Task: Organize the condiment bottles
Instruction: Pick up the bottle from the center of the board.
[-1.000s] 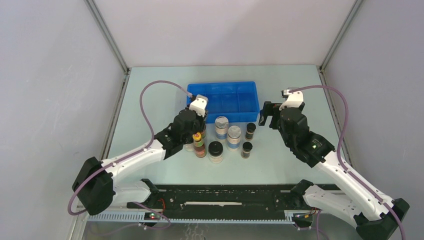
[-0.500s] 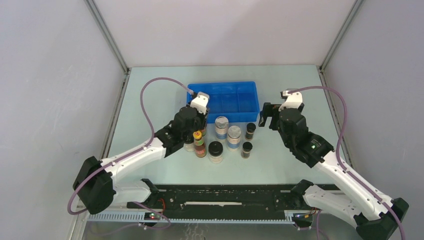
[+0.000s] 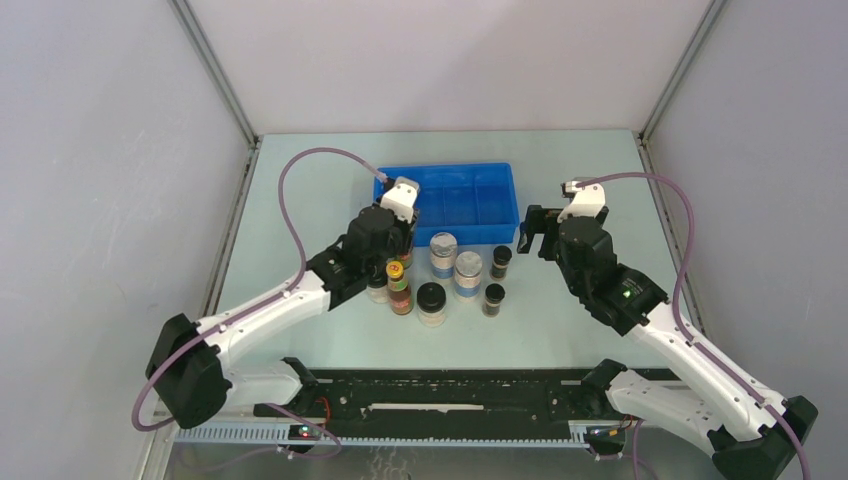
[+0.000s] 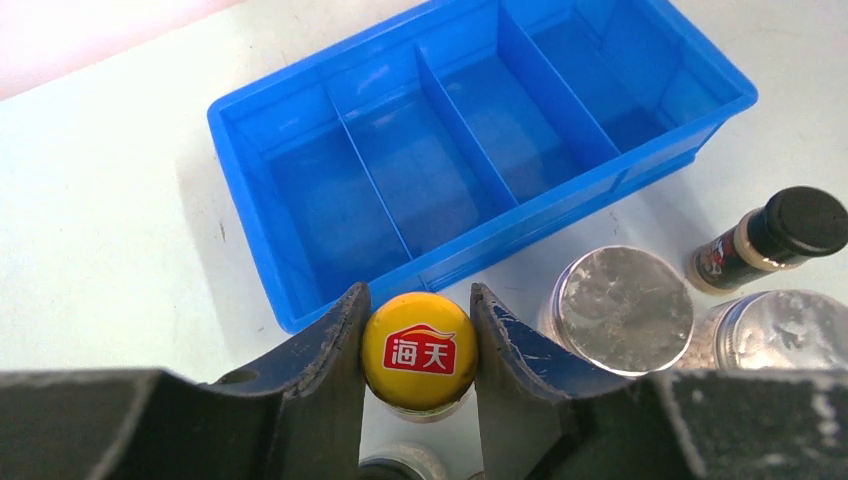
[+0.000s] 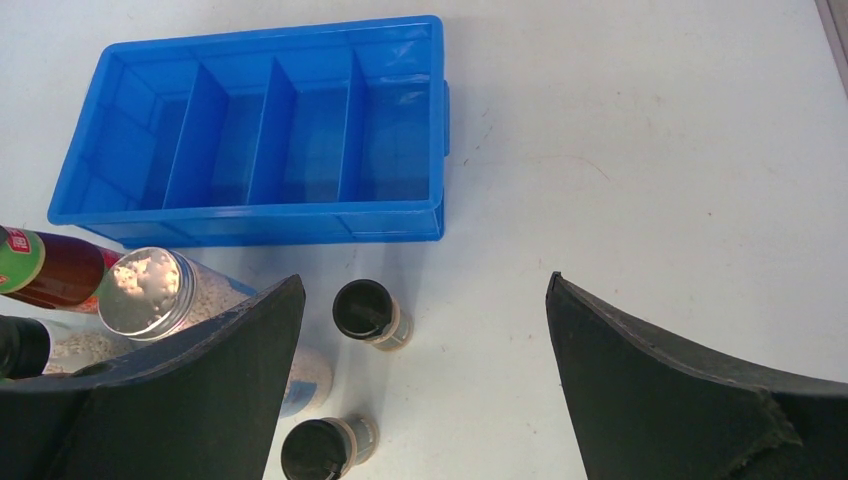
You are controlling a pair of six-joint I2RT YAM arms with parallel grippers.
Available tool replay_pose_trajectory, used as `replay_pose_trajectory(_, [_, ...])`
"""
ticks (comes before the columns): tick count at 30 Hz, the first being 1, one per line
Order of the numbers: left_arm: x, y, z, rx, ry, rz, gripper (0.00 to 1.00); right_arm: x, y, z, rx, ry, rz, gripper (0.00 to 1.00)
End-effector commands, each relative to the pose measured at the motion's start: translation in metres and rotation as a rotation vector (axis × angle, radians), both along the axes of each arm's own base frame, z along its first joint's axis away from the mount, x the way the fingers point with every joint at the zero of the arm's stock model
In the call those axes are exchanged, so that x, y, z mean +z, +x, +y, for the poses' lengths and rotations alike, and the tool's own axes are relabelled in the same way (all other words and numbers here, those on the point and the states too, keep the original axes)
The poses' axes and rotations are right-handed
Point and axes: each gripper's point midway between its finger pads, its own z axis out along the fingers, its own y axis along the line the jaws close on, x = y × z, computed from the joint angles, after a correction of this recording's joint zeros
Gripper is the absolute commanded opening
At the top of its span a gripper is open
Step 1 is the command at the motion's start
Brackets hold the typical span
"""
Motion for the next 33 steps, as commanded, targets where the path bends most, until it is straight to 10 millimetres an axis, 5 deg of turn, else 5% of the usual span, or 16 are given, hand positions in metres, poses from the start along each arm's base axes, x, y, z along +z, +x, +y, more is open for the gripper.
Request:
replay_pose_trajectory(1, [0.102,0.009,-0.002,0.029,-0.163,-0.214,0.0,0.012,0.002,0.002,-0.008,0.031,-0.045,1.0])
replay_pose_trajectory(20, [0.16,0.006,0.015,0.07,-0.154,-0.287,0.0,0.013,0.001,0.001,-0.004,0.026,-0.048,1.0])
replay_pose_trajectory(33, [0.186,0.031,0.022,0.094,-0.137,-0.313,0.0,0.014,0.0,-0.001,-0.008,0.026,-0.052,1.0])
